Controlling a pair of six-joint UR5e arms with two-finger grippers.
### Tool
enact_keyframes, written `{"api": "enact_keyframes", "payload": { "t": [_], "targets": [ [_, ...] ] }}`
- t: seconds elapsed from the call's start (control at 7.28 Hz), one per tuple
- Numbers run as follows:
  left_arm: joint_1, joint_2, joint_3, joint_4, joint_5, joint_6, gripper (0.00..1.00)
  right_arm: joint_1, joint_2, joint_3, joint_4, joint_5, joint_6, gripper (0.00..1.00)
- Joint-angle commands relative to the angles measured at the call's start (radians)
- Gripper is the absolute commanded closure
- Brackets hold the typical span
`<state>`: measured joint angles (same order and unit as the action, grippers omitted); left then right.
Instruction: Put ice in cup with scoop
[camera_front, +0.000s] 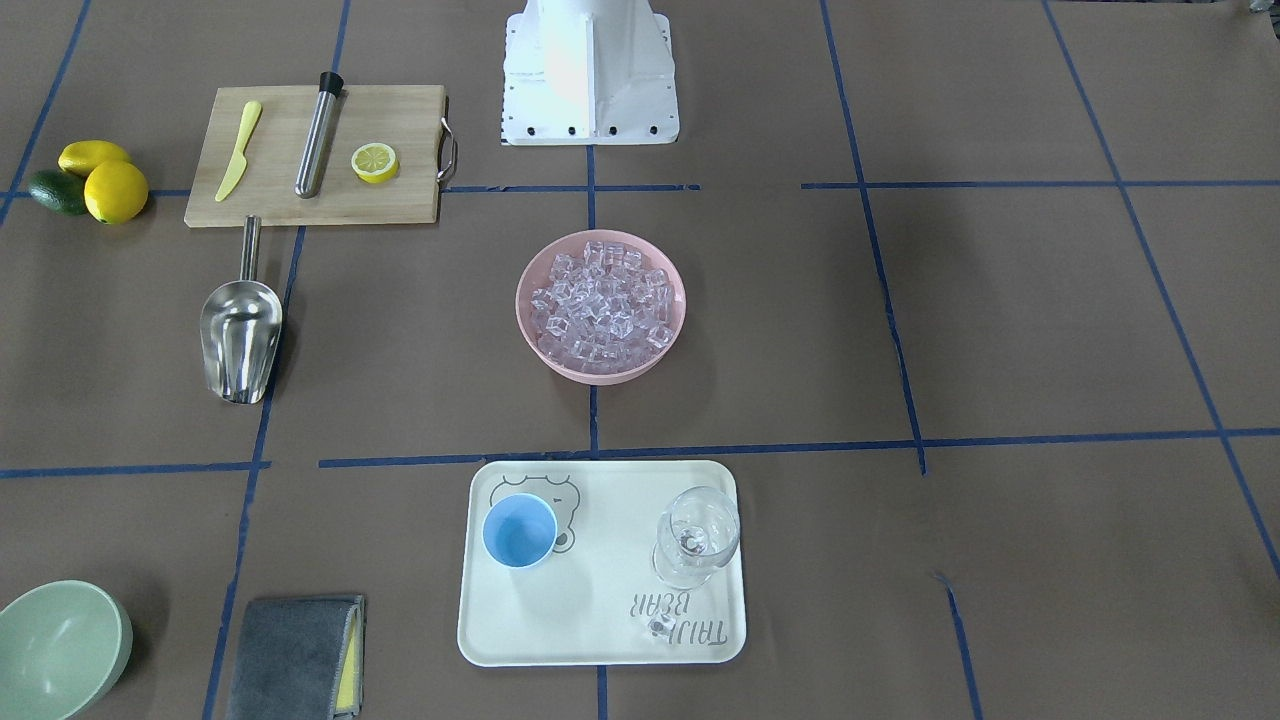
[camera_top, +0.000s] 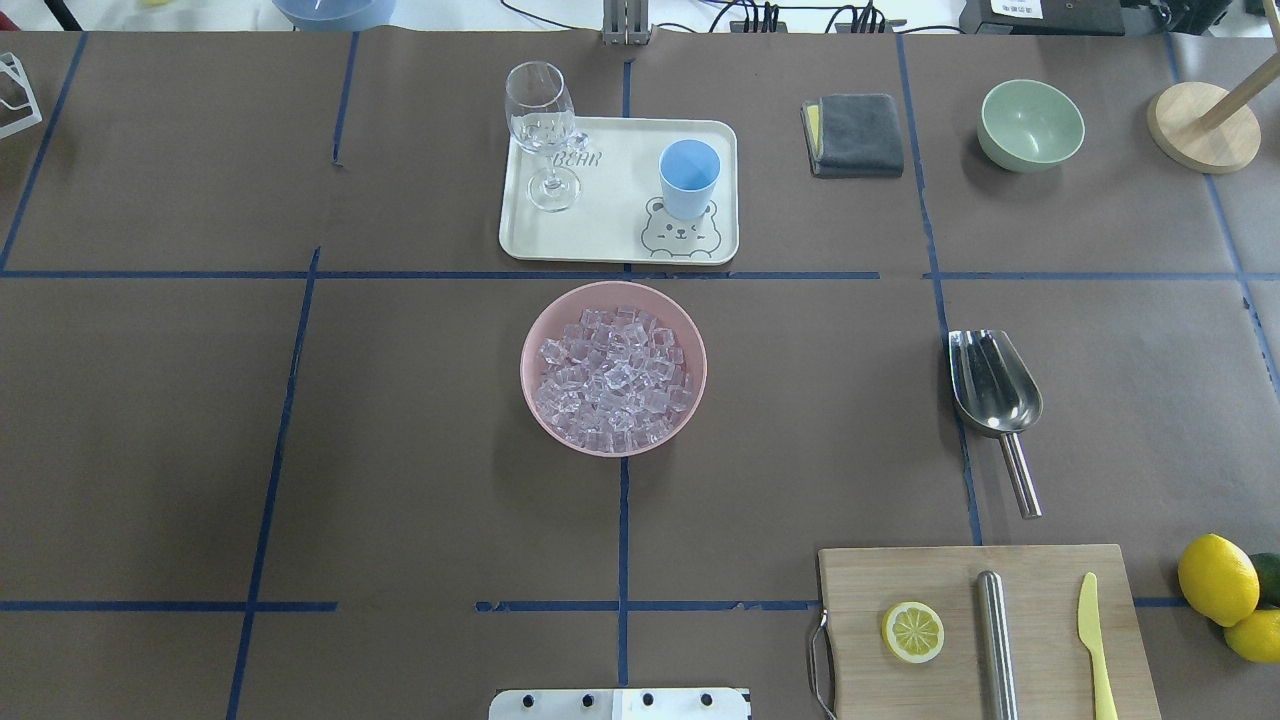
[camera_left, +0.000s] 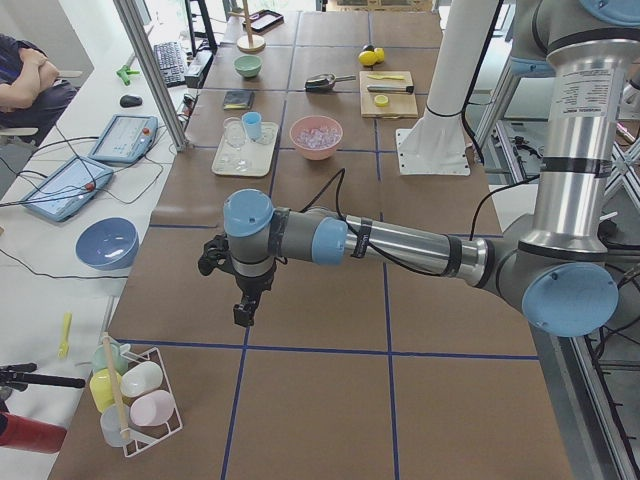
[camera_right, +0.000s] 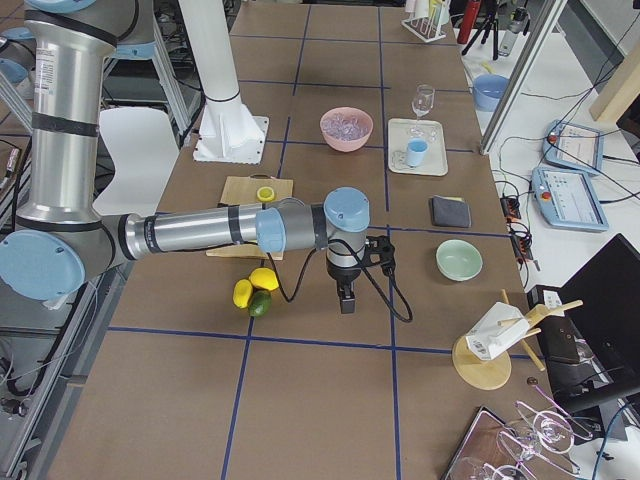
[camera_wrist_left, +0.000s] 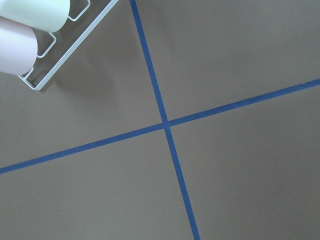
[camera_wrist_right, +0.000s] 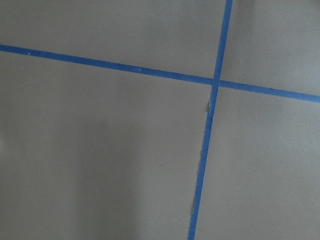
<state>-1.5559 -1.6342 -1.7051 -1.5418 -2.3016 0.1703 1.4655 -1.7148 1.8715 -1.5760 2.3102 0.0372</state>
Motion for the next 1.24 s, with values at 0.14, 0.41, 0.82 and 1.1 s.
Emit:
{"api": "enact_keyframes", "payload": {
  "t": [0.14,0.41,0.82,1.1],
  "targets": [
    [0.002,-0.045,0.013,-0.125,-0.001,0.001,0.00,-0.001,0.021,0.006,0.016,0.020,0.015,0.00],
    [0.011,-0.076,0.073,-0.343,-0.004,-0.017,0.00,-0.001,0.024,0.012,0.019,0.032,0.013,0.00],
    [0.129,-0.142,0.081,-0.391,-0.108,-0.031,0.00,-0.001,0.029,0.021,0.019,0.032,0.013,0.00],
    [0.294,-0.144,0.058,-0.527,-0.092,-0.022,0.00,-0.001,0.029,0.021,0.017,0.034,0.015,0.00]
  ]
}}
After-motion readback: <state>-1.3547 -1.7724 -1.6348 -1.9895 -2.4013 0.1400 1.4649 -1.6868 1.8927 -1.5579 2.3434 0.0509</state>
